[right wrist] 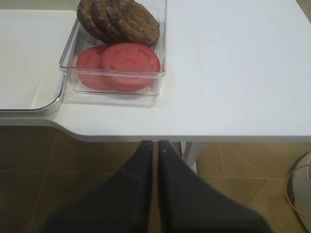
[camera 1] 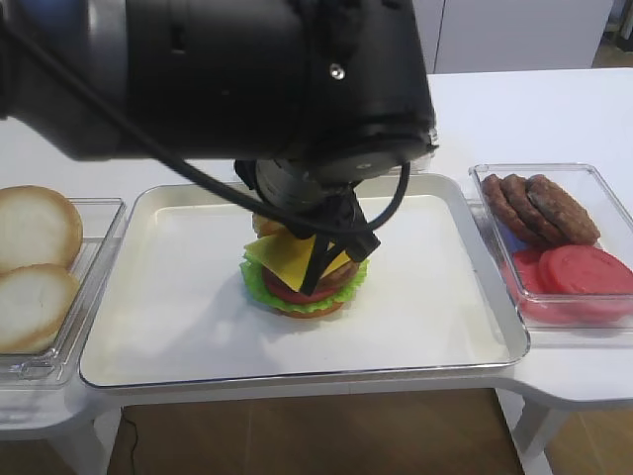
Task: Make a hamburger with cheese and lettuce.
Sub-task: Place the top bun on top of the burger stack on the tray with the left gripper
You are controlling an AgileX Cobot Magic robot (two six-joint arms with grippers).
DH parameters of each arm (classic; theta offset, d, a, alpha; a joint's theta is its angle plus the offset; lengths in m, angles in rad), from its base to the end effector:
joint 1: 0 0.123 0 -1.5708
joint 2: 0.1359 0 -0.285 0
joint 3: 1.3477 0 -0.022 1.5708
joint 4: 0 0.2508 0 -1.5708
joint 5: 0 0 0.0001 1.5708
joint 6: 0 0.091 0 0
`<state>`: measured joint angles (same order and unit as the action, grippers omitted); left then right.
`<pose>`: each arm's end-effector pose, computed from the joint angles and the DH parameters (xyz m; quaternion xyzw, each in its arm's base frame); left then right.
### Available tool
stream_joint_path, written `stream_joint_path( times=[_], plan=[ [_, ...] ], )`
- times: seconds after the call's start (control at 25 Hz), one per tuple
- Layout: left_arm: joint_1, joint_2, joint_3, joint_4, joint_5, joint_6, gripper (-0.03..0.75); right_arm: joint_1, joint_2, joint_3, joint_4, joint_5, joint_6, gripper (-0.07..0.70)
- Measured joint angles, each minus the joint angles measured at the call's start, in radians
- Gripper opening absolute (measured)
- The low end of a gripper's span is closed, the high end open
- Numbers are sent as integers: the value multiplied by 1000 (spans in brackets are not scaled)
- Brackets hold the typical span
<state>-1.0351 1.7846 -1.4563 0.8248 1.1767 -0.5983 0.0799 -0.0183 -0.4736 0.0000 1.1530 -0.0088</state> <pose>0.2402 -0.2838 0.2885 0.3201 0.8647 0.2096 0.3255 -0.0088 -0.0007 0.2626 -0.0389 0.8775 0.0170 0.4778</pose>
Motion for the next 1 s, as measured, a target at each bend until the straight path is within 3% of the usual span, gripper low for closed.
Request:
stream_joint_path(
  times=[1.0],
  plan=[
    [0,0,-2,-82,0,-2,251,0,-1,0,0,0,2,27]
  ],
)
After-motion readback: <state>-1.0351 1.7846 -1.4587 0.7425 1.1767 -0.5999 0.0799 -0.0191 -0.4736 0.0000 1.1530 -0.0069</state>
